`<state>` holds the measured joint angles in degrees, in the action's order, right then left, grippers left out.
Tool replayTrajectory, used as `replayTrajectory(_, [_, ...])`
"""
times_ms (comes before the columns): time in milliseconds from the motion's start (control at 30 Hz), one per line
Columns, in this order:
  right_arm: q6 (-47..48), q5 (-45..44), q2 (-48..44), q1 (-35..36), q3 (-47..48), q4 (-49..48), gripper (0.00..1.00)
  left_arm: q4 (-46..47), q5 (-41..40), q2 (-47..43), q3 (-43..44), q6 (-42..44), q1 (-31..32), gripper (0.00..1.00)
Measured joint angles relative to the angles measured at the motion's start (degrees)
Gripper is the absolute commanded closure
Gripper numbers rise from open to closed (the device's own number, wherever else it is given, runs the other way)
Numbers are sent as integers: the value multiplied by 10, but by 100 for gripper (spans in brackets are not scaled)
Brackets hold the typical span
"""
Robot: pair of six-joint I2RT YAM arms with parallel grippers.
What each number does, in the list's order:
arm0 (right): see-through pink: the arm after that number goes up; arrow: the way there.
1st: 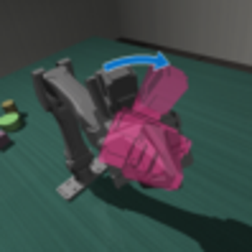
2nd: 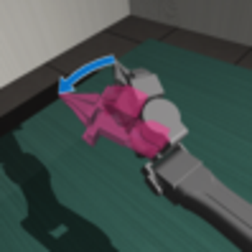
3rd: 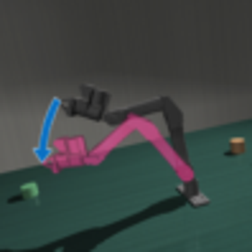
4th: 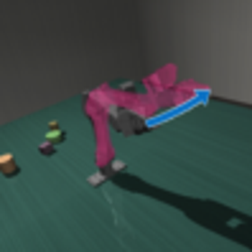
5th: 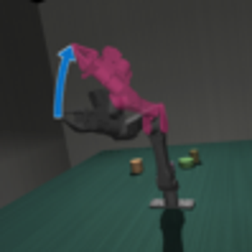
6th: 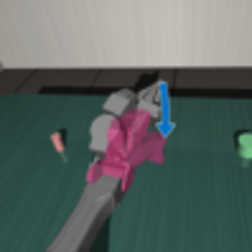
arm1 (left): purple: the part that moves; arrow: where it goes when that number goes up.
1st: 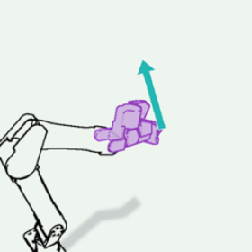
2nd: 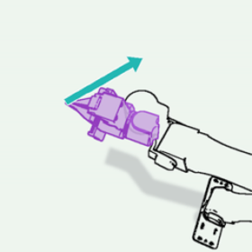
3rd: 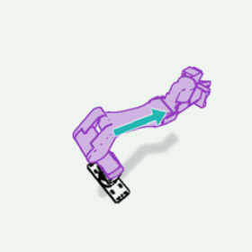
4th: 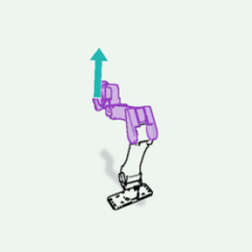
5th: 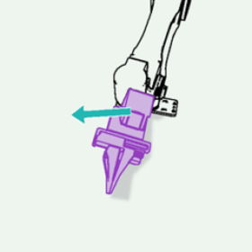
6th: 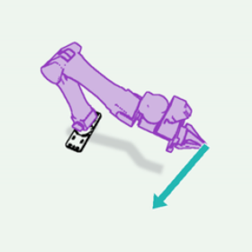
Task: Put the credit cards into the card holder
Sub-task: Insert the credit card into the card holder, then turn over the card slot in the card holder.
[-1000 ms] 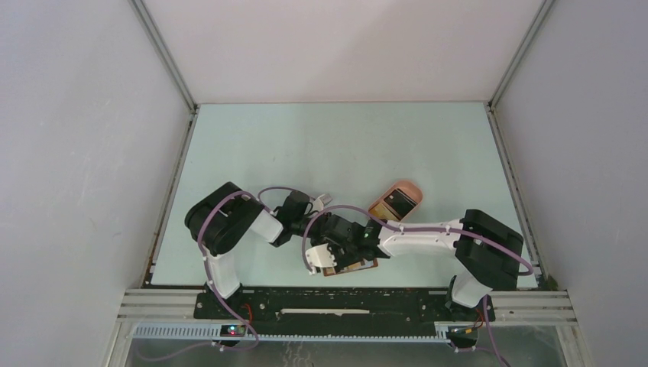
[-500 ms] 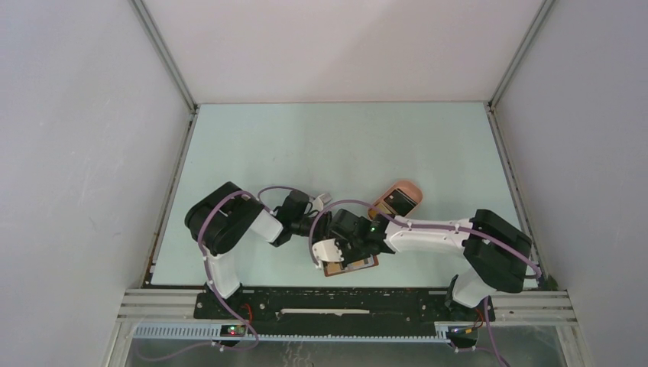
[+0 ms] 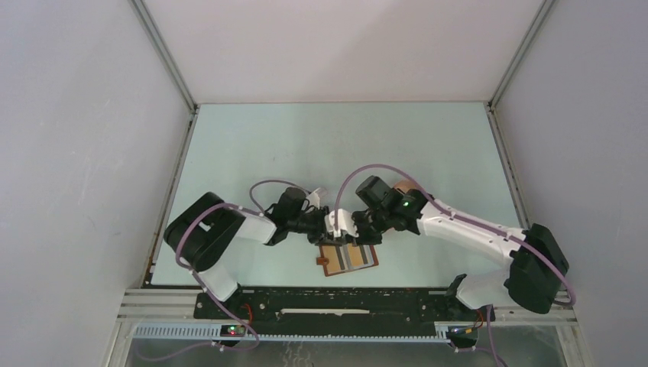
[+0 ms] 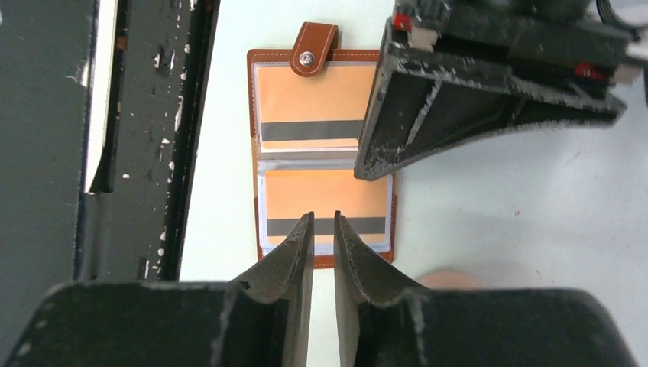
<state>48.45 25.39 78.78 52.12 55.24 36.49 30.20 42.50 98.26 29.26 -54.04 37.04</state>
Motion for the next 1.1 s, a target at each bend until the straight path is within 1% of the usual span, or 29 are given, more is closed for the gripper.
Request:
replayTrajectory(67, [-3, 27, -16, -23, 4, 12, 72, -8, -14, -30, -7, 7, 0, 62])
replayTrajectory(133, [-9, 52, -32, -50, 6, 22, 66, -11, -27, -64, -18, 19, 0, 62])
replayTrajectory(200, [-20, 74, -51, -78, 6, 27, 58, -14, -42, -105, -31, 34, 1, 62])
replayTrajectory(233, [-28, 90, -65, -97, 6, 29, 53, -17, -52, -130, -39, 43, 2, 62])
replayTrajectory(267, [-37, 104, -75, -112, 6, 30, 45, -20, -58, -152, -43, 52, 4, 62])
replayTrajectory(300, [-45, 120, -85, -128, 7, 31, 35, -26, -72, -179, -49, 66, 7, 62])
replayTrajectory(333, [-54, 140, -93, -145, 7, 32, 28, -33, -87, -209, -53, 81, 11, 62])
replayTrajectory(400, [-69, 211, -101, -195, 10, 48, 24, -48, -121, -267, -57, 112, 24, 63])
replayTrajectory(433, [-76, 238, -99, -212, 12, 56, 23, -51, -134, -291, -60, 125, 30, 62])
replayTrajectory(500, [-94, 309, -82, -252, 14, 74, 25, -56, -170, -344, -68, 152, 44, 62])
replayTrajectory(533, [-102, 334, -71, -266, 14, 80, 27, -56, -186, -370, -74, 164, 50, 61])
replayTrajectory(633, [-134, 382, -22, -292, 15, 94, 31, -50, -235, -439, -101, 192, 63, 48])
replayTrajectory(733, [-178, 396, 40, -295, 15, 95, 33, -19, -276, -486, -146, 201, 64, 18])
replayTrajectory(767, [-196, 394, 60, -294, 15, 93, 33, -4, -290, -494, -166, 197, 64, 11])
replayTrajectory(800, [-209, 391, 75, -292, 14, 90, 33, 5, -300, -498, -179, 195, 64, 8])
replayTrajectory(867, [-242, 375, 99, -289, 9, 75, 33, 19, -320, -499, -203, 183, 64, 7])
replayTrajectory(933, [-278, 351, 108, -283, -6, 53, 34, 23, -329, -495, -218, 168, 64, 9])
replayTrajectory(1000, [-311, 327, 111, -278, -19, 34, 36, 30, -329, -483, -220, 158, 64, 14])
replayTrajectory(1100, [-361, 295, 119, -272, -30, 5, 39, 61, -318, -461, -220, 141, 64, 25])
